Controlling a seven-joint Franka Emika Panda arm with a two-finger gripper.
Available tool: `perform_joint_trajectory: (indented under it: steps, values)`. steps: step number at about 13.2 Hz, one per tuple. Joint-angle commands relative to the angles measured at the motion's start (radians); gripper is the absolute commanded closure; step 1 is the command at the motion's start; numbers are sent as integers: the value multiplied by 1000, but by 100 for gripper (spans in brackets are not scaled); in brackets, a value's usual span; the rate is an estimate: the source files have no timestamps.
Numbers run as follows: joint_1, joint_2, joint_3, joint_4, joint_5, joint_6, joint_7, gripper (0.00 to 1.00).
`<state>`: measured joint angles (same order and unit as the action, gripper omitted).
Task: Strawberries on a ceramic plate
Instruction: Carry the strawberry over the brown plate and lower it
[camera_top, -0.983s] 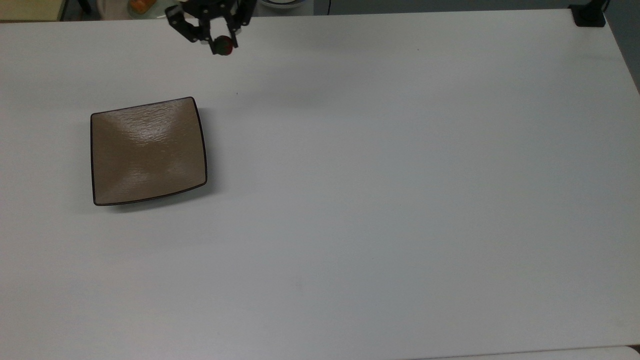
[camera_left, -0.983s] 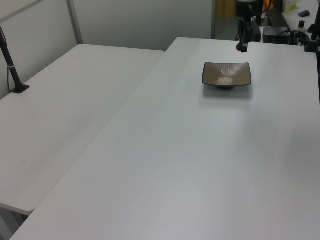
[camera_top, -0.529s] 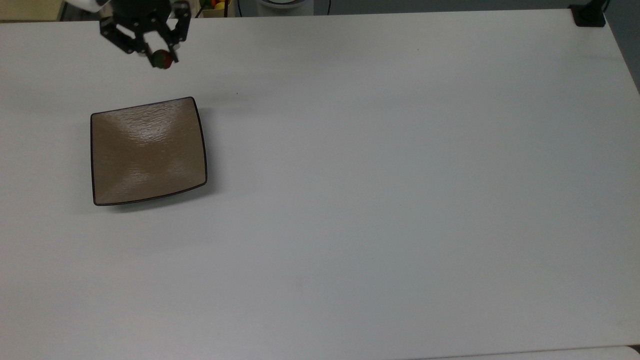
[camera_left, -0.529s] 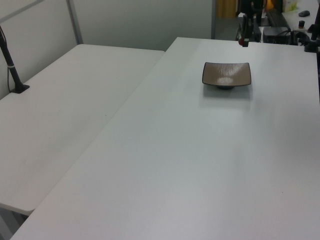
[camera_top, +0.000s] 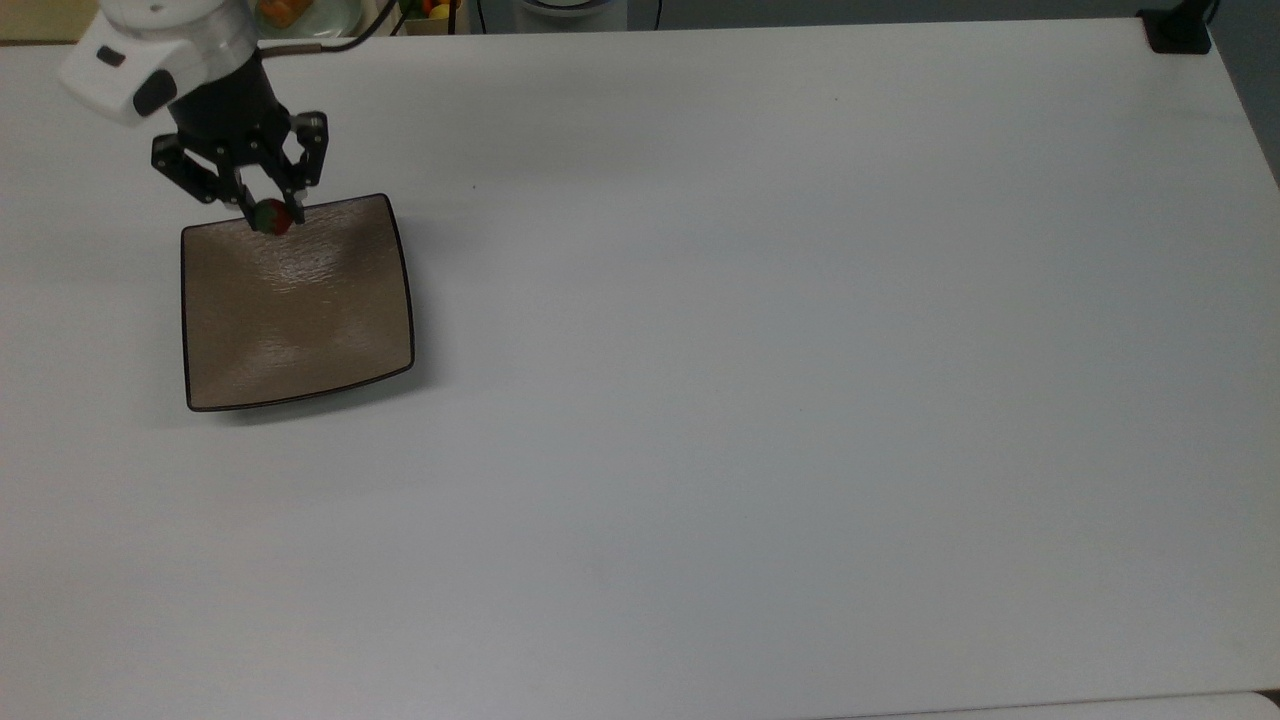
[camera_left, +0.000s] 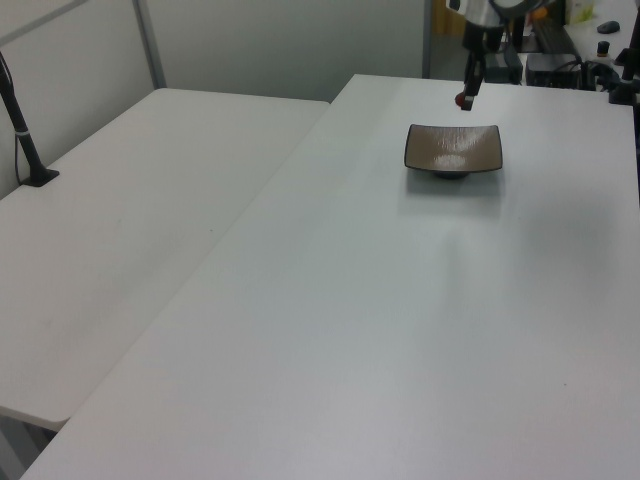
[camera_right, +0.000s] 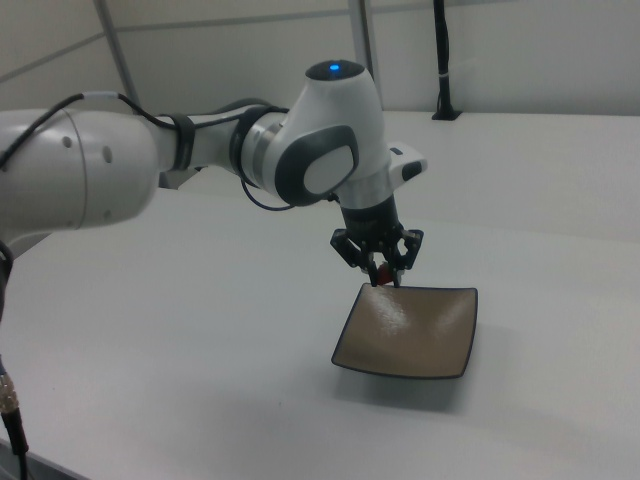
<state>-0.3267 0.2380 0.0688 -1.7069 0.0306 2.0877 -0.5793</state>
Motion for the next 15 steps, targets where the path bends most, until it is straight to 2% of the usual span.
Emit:
perform_joint_trajectory:
  steps: [1, 7, 10, 12, 13, 14, 15]
  values:
    - [-2, 76, 8, 15, 5, 99, -16, 91]
    - [8, 190, 9, 7, 12, 248, -14, 90]
    - [8, 198, 8, 0, 8, 253, -14, 86]
    - [8, 196, 9, -3, 8, 250, -13, 53]
    - [8, 193, 8, -3, 8, 244, -11, 25]
    - [8, 190, 8, -3, 8, 241, -4, 4]
    - [8, 184, 8, -3, 9, 236, -1, 0]
